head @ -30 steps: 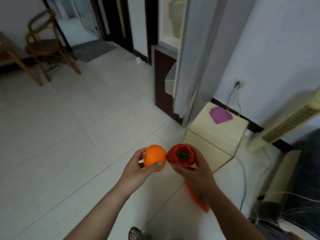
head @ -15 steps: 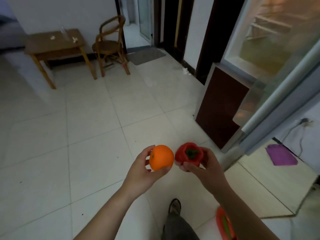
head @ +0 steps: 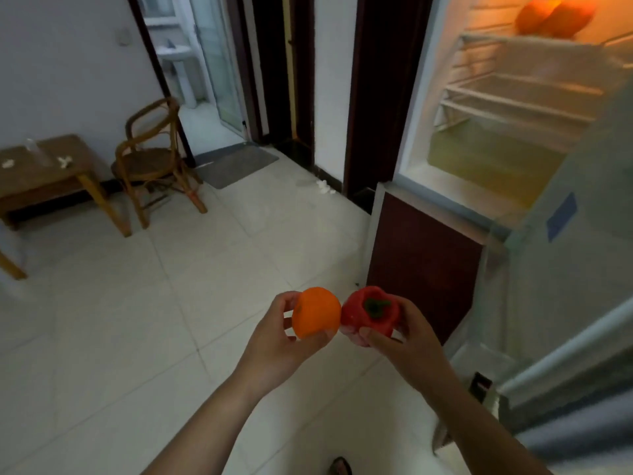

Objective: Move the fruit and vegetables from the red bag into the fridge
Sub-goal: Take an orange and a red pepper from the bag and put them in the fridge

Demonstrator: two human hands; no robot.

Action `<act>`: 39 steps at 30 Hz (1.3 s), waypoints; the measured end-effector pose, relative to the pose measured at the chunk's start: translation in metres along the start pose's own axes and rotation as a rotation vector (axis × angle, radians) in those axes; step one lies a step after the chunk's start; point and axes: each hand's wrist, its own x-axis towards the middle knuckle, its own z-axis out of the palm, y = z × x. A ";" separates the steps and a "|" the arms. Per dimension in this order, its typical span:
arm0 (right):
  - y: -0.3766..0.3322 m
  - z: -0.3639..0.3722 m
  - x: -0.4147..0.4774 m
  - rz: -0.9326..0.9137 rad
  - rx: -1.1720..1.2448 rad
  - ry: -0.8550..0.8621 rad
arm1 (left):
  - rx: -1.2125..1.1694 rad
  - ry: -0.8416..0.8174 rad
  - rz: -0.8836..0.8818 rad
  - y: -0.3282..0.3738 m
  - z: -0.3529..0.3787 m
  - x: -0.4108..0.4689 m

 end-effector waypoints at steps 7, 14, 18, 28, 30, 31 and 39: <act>-0.024 -0.026 0.114 -0.021 -0.024 0.102 | 0.012 -0.087 0.078 0.033 0.014 0.139; -0.035 -0.060 0.200 0.020 0.068 0.385 | 0.060 -0.254 0.199 0.065 0.053 0.269; -0.036 -0.084 0.260 0.016 0.073 0.567 | 0.083 -0.379 0.277 0.096 0.078 0.352; -0.090 -0.137 0.404 -0.124 0.037 0.826 | 0.127 -0.582 0.531 0.193 0.112 0.538; -0.101 -0.149 0.426 -0.150 0.025 0.864 | 0.141 -0.626 0.588 0.215 0.121 0.566; -0.108 -0.158 0.435 -0.162 0.011 0.888 | 0.130 -0.642 0.619 0.228 0.127 0.577; -0.185 -0.256 0.491 -0.330 -0.062 1.097 | -0.009 -0.717 0.815 0.353 0.191 0.641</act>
